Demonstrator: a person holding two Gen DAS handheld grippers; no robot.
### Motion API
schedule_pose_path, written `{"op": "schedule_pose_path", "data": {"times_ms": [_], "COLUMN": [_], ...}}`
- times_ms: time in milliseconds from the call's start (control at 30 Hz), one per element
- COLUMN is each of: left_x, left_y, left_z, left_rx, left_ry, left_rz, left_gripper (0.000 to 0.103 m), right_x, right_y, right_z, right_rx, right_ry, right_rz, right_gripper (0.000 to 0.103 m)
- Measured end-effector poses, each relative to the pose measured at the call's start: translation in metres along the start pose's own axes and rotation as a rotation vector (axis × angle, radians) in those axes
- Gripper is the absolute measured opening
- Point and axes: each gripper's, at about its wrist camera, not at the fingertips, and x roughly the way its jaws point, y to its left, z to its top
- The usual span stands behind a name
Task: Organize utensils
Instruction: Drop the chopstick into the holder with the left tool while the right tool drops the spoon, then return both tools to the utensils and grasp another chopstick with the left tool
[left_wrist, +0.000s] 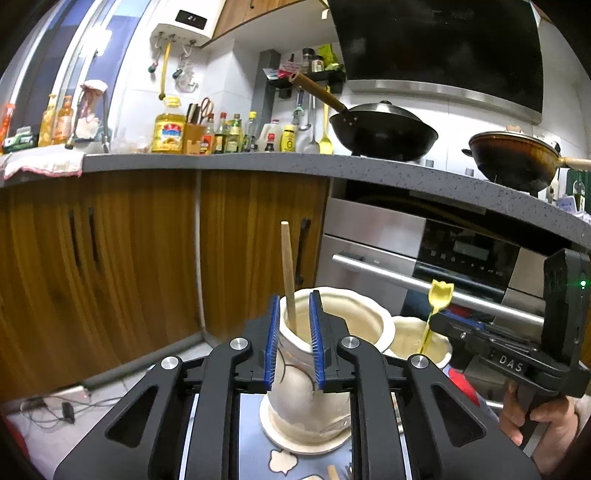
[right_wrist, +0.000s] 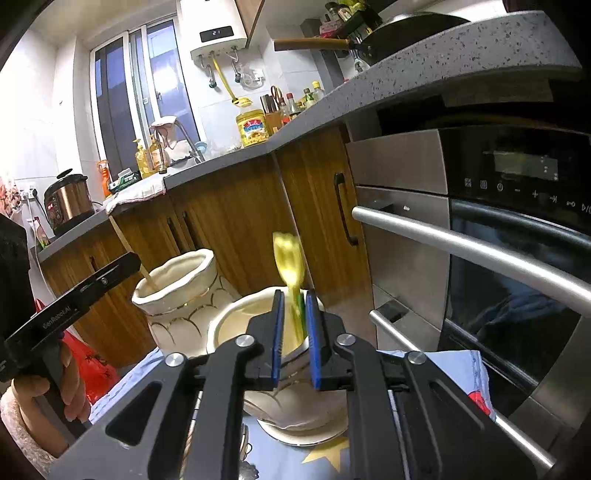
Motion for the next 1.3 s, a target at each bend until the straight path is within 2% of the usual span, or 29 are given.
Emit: {"op": "schedule_pose_path", "data": {"times_ms": [67,133,167,233,267,300,333,367,400,567,833,1033,1300], "left_x": [0.000,-0.003,-0.005,-0.010,-0.012,-0.015,-0.017,-0.019,-0.020,-0.027,-0.045,-0.059,-0.063], "left_y": [0.001,0.003,0.004,0.006,0.008,0.009,0.010,0.011,0.012,0.016,0.018,0.014,-0.002], "left_z": [0.000,0.000,0.000,-0.001,-0.002,-0.003,-0.005,-0.006,-0.009,-0.023,-0.048,-0.064,-0.091], "left_rx": [0.000,-0.007,-0.009,-0.019,-0.024,-0.028,-0.030,-0.032,-0.036,-0.043,-0.037,-0.028,0.064], "left_ry": [0.003,0.000,-0.002,-0.012,-0.013,-0.012,-0.011,-0.011,-0.006,0.032,0.113,0.194,0.322], "left_rz": [0.003,0.003,0.007,0.015,0.014,0.014,0.021,0.026,0.032,0.054,0.063,0.079,0.097], "left_gripper": [0.024,0.038,0.042,0.062,0.066,0.075,0.083,0.087,0.095,0.097,0.098,0.098,0.098], "right_x": [-0.003,-0.005,-0.007,-0.011,-0.014,-0.016,-0.019,-0.023,-0.025,-0.036,-0.053,-0.056,-0.047], "right_y": [0.001,0.002,0.002,0.004,0.005,0.008,0.009,0.010,0.010,0.011,0.014,0.025,0.035], "right_z": [0.001,0.002,0.001,0.001,0.001,0.000,0.000,-0.002,-0.003,-0.015,-0.039,-0.058,-0.081], "right_rx": [-0.010,-0.015,-0.015,-0.022,-0.030,-0.036,-0.039,-0.040,-0.040,-0.062,-0.075,-0.084,-0.104], "right_ry": [-0.011,-0.014,-0.019,-0.029,-0.033,-0.036,-0.041,-0.050,-0.054,-0.037,0.031,0.130,0.257], "right_rz": [-0.005,-0.013,-0.014,-0.016,-0.021,-0.024,-0.025,-0.027,-0.030,-0.074,-0.094,-0.079,-0.067], "right_gripper": [0.038,0.044,0.052,0.063,0.070,0.080,0.085,0.095,0.098,0.098,0.098,0.098,0.098]}}
